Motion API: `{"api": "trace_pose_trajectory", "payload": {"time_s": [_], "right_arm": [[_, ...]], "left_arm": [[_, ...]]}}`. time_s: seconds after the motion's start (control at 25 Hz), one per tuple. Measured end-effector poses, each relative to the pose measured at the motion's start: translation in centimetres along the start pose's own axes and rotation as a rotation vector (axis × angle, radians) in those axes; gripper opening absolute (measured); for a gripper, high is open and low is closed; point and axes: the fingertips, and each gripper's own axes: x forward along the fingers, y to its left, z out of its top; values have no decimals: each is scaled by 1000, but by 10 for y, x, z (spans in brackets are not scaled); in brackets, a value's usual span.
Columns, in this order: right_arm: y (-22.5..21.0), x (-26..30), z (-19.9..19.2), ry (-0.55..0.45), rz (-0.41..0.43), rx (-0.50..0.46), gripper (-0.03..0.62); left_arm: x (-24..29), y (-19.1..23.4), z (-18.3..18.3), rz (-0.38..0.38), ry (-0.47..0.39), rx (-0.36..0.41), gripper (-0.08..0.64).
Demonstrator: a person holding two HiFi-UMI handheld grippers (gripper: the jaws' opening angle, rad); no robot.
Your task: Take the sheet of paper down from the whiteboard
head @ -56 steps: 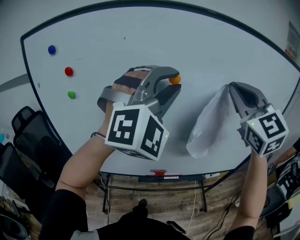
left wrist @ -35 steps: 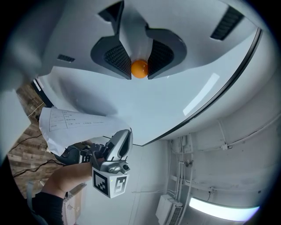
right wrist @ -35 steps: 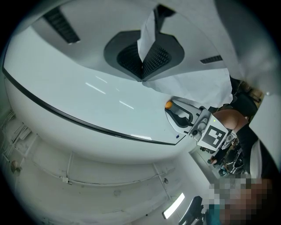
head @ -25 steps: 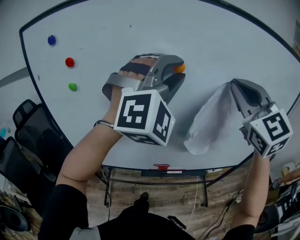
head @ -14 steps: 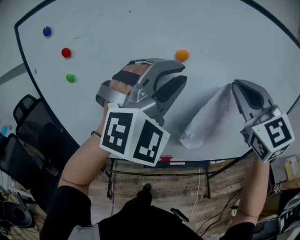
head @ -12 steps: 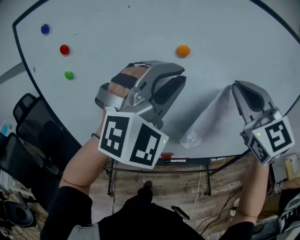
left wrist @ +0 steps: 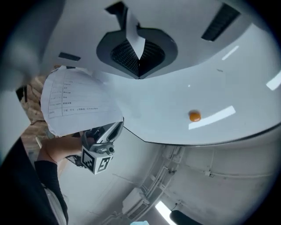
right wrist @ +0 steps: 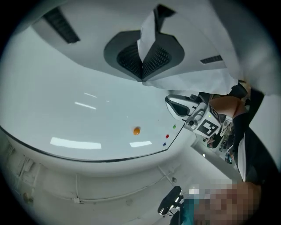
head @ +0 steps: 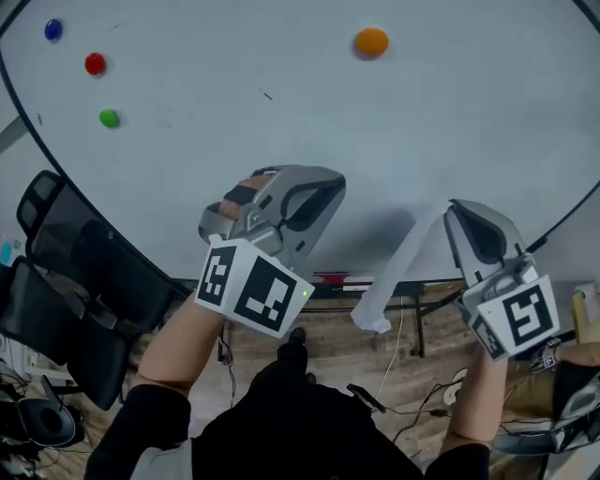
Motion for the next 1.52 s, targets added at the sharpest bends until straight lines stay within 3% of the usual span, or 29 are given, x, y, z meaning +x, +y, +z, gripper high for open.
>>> {"api": "trace_pose_trajectory", "payload": {"time_s": [0.24,0.4,0.6,0.8,0.88,1.0,1.08,1.32,1.52], "right_arm": [[40,-4,-80,68,47,137,17],[69,-8,-137,117,81,239,17],[113,-21,-201,180,160,336,17],[156,-36,-252,138,213,415,17],[172,-41,-275,133,216,463,17],[193,-49,-308,141,209,509,17],[204,-55,-329,153,195,536,17],[231,-59,-369,178,195,566,17],[240,-59,-371,168,190,579,17]], "left_arm": [[0,-74,-35,-116,-93,-146,12],[4,-123,-59,-173,-147,-288,12],[-10,-191,-86,-253,-158,-423,12],[-25,-252,-120,-361,-169,-626,12],[-32,-270,-135,-367,-177,-721,12],[-39,-292,-151,-365,-169,-925,12],[-43,-307,-158,-372,-155,-1001,12],[-45,-350,-172,-409,-108,-1049,12],[-48,-363,-164,-455,-104,-1043,12]]}}
